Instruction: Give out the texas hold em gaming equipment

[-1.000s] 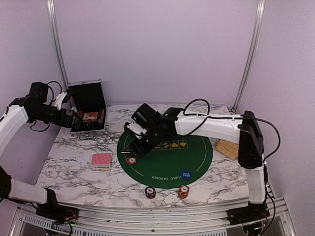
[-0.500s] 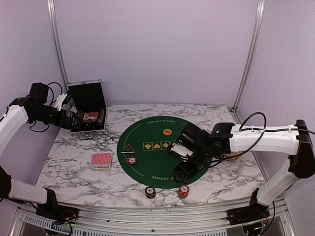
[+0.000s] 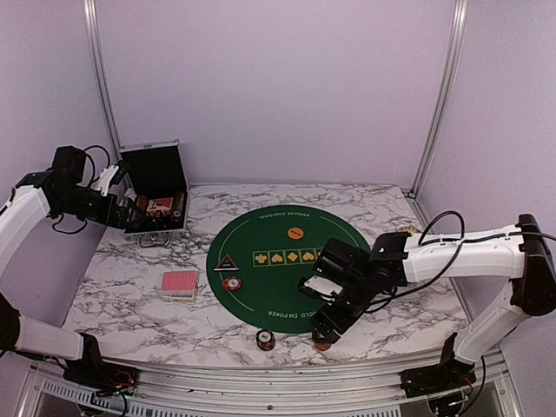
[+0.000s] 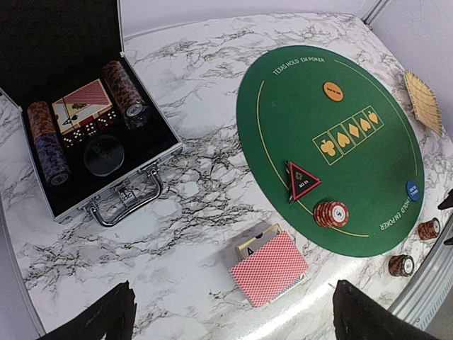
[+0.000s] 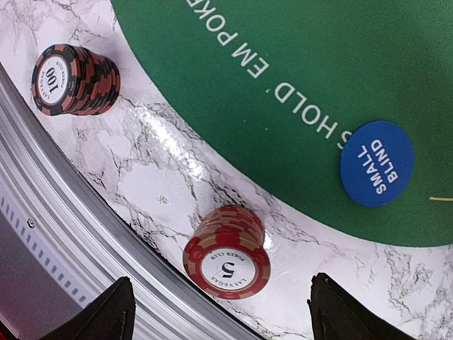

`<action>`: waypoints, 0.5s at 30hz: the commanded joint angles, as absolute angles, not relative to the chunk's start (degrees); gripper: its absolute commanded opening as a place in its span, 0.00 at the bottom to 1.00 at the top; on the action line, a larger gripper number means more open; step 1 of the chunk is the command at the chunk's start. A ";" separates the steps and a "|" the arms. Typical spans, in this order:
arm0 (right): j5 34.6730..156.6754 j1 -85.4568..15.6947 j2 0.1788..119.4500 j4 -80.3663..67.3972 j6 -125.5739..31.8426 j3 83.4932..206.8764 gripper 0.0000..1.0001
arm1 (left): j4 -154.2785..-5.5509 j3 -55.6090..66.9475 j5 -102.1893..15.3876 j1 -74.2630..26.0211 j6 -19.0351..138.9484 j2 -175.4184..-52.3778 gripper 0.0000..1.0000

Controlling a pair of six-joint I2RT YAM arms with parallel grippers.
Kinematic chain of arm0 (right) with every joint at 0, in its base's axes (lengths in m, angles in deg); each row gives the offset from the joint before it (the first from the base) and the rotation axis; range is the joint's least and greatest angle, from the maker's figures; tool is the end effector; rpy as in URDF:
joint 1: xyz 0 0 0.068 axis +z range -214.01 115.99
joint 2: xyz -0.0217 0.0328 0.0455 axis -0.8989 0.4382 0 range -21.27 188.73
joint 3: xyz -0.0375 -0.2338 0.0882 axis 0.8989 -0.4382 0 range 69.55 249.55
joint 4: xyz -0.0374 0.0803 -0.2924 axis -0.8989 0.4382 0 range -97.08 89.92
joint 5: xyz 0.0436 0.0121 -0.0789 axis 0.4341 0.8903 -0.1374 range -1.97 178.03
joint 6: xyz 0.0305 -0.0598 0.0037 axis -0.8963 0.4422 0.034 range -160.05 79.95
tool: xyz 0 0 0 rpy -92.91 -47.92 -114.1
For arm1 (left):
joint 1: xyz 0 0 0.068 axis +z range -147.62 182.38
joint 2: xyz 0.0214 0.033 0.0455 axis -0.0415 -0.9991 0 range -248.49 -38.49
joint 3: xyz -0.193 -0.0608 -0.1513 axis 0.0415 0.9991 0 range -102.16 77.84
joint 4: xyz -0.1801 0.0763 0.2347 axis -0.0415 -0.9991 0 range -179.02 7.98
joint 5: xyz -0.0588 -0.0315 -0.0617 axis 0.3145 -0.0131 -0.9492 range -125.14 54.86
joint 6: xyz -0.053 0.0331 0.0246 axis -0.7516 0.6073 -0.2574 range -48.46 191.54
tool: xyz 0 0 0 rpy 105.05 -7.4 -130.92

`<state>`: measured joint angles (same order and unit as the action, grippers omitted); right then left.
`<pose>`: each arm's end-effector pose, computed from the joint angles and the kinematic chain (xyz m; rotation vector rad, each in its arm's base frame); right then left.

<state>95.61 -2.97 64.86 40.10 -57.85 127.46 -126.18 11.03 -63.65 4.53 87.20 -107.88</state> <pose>0.1491 0.2843 0.1480 -1.1300 2.7818 0.3980 0.3121 -0.0139 0.2998 0.4989 2.2486 -0.4346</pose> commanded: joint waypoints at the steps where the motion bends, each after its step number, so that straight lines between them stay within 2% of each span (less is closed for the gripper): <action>1: 96.32 -1.32 66.61 38.62 -58.35 127.83 0.82 | -127.81 8.68 -64.46 4.71 87.73 -107.75 0.99; 15: 91.07 0.06 69.30 38.68 -59.18 128.82 0.68 | -127.90 8.82 -64.31 4.70 87.88 -107.60 0.99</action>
